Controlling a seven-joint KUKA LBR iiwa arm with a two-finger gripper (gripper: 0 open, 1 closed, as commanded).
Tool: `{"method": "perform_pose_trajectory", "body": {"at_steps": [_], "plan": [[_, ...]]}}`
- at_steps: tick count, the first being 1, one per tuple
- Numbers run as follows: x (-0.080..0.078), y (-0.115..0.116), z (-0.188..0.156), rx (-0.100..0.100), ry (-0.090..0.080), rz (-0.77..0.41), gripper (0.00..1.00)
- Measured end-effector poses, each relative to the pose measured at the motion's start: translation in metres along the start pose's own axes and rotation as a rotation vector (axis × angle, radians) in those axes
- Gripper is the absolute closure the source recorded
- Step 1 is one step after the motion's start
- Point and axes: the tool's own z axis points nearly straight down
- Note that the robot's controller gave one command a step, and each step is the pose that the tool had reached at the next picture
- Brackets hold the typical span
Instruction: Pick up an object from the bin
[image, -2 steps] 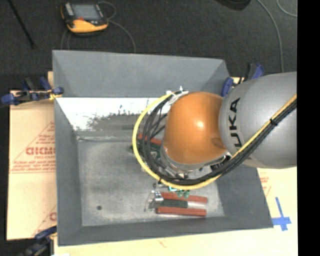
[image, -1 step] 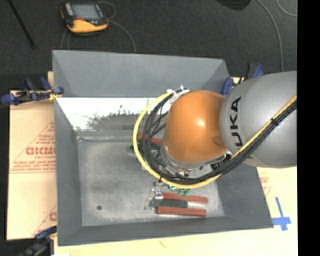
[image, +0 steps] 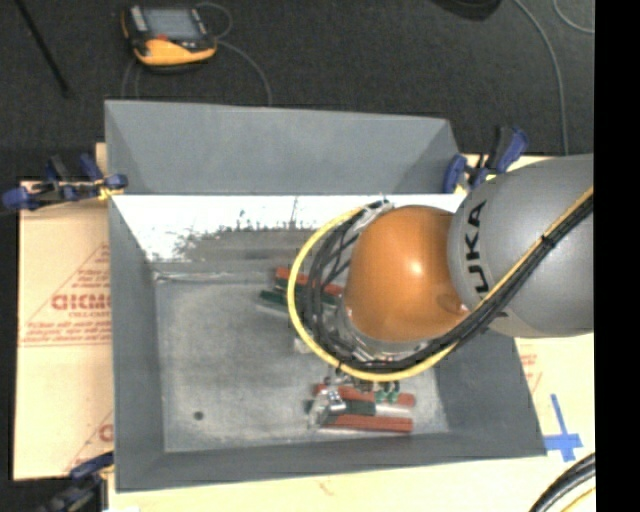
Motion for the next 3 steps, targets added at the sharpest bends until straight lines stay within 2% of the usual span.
{"method": "perform_pose_trajectory", "body": {"at_steps": [1, 2, 3], "plan": [[-0.007, -0.016, 0.064, 0.002, 0.001, -0.081, 0.0], [-0.01, -0.031, 0.083, 0.001, 0.01, -0.123, 0.0], [-0.042, -0.076, 0.093, -0.006, 0.017, -0.324, 1.0]]}}
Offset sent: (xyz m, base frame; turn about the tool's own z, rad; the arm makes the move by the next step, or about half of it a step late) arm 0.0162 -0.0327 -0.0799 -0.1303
